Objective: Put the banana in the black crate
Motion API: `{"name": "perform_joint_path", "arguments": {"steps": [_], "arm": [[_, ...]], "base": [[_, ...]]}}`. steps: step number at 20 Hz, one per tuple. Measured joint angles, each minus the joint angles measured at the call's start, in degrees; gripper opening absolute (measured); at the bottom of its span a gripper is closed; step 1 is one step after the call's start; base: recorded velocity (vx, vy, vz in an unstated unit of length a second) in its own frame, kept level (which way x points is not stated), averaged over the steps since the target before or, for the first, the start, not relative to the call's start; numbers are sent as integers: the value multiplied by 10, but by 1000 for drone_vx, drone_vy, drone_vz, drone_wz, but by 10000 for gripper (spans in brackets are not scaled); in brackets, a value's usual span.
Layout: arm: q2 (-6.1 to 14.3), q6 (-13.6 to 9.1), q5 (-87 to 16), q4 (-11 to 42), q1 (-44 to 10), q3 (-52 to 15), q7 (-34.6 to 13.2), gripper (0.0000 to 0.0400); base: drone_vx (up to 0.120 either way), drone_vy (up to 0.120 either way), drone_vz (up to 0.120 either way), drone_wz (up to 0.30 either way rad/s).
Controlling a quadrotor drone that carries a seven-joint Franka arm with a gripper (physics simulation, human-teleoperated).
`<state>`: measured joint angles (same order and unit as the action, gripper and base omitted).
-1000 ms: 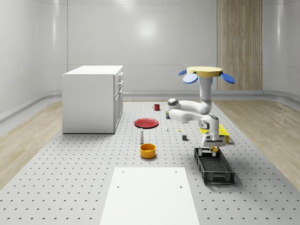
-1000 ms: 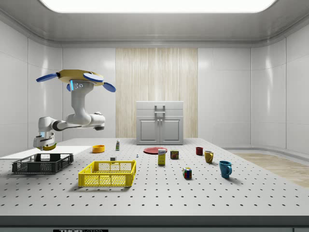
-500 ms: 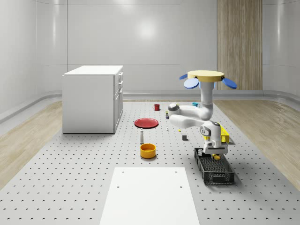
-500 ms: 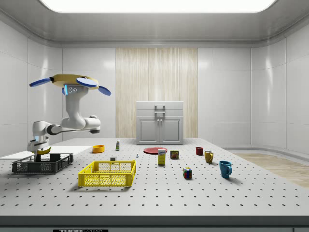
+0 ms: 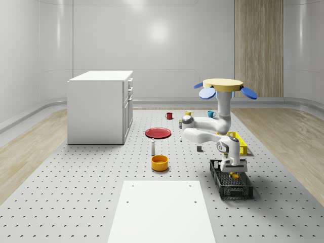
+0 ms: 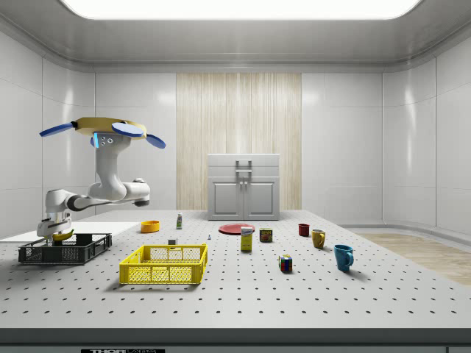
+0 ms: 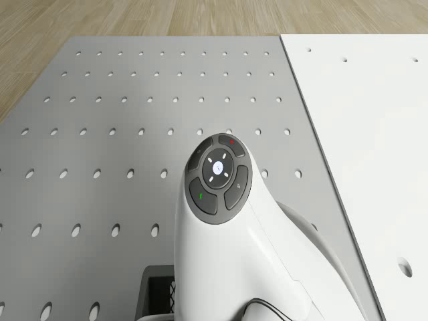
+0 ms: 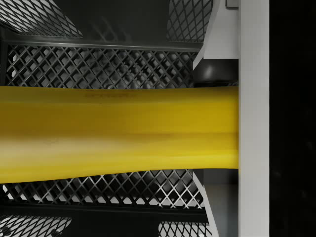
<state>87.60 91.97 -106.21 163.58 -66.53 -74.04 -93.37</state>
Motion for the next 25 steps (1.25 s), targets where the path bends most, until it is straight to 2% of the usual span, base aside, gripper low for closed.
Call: {"name": "perform_joint_path", "arguments": {"steps": [9, 12, 15, 19, 25], "arm": [[-4, 20, -62, -19, -9, 65, 2, 190], [-7, 22, -71, -22, -10, 74, -5, 292], [-9, 22, -74, -23, -10, 78, -11, 349], [-11, 15, -62, -18, -6, 66, -15, 381], [-12, 10, -53, -15, -3, 56, -17, 395]], "base": [[0, 0, 0, 0], [0, 0, 0, 0], [0, 0, 0, 0], [0, 0, 0, 0], [0, 0, 0, 0]]}}
